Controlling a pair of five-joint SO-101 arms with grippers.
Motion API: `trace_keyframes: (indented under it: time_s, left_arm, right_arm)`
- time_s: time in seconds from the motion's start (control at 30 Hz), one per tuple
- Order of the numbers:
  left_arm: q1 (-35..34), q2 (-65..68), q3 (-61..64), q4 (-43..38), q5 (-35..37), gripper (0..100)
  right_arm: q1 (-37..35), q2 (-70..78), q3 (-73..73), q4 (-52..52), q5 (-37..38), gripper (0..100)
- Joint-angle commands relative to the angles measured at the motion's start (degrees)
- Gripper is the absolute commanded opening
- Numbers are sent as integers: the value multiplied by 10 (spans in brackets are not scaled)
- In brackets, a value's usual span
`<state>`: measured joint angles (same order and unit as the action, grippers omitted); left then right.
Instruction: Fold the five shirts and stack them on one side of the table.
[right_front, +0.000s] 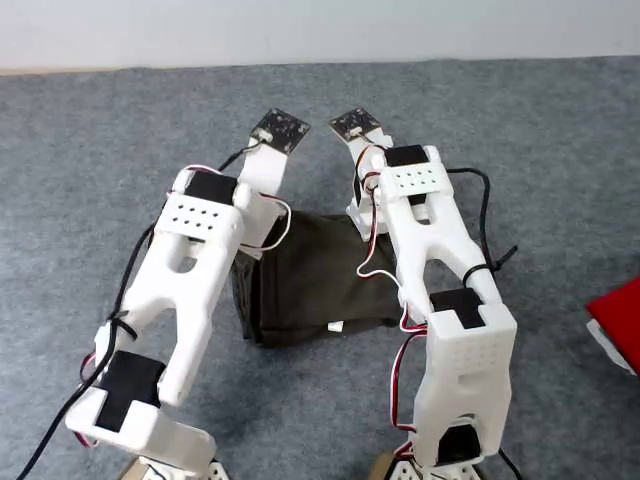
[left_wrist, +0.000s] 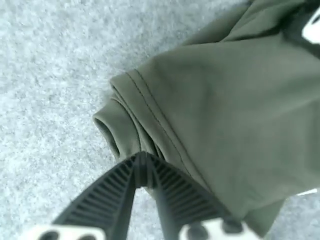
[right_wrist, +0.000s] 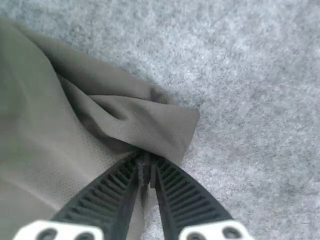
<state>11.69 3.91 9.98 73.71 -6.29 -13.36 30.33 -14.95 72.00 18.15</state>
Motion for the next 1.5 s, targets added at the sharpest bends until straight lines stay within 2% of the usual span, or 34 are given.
trace_keyframes:
  time_s: [0.0,0.27,0.67,0.9,1.07,1.27,1.47]
  left_arm:
    - [25,13,5,-19,3,2]
    - [42,140,13,-85,11,2]
    - [-14,167,10,-35,9,2]
    - [-9,156,29,-24,10,2]
    - [-8,90,29,4,10,2]
    - [-8,-6,29,22,10,2]
    - [-9,0,30,18,11,2]
  right_arm:
    - [-5,-45,-42,-2,1,10]
    - [-4,-43,-42,-2,1,10]
    - [24,-41,-42,-8,5,10]
    - [39,-43,-42,-6,5,10]
    - [32,-55,-59,7,4,10]
    - [-2,-60,-124,41,2,10]
    - [-57,-51,-131,44,1,10]
